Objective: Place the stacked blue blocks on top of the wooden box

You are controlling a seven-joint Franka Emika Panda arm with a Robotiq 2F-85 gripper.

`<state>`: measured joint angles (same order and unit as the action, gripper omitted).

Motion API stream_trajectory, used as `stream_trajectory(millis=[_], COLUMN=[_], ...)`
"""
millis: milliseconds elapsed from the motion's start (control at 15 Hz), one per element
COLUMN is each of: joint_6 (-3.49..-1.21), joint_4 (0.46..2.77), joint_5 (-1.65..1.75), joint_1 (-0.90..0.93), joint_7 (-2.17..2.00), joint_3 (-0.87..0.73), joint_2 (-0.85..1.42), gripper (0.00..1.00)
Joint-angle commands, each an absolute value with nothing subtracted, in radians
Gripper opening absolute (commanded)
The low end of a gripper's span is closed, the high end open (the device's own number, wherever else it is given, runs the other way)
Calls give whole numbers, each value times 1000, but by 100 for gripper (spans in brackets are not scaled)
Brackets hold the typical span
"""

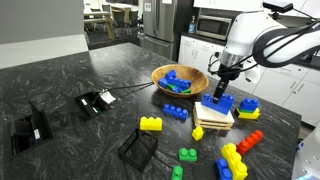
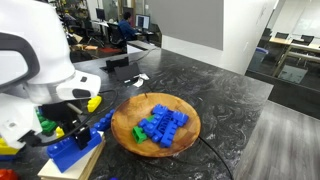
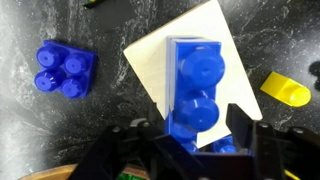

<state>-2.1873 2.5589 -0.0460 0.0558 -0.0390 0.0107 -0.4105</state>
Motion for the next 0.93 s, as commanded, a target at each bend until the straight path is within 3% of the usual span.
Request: stream_trajectory(millis=[0, 867], joint_6=[-2204, -2202], joint_4=[2538, 2500], joint_5=[-73, -103], joint_1=[58, 72], joint_7=[-14, -86], joint_3=[11, 45], joint_2=[-411, -438], gripper=[99, 100])
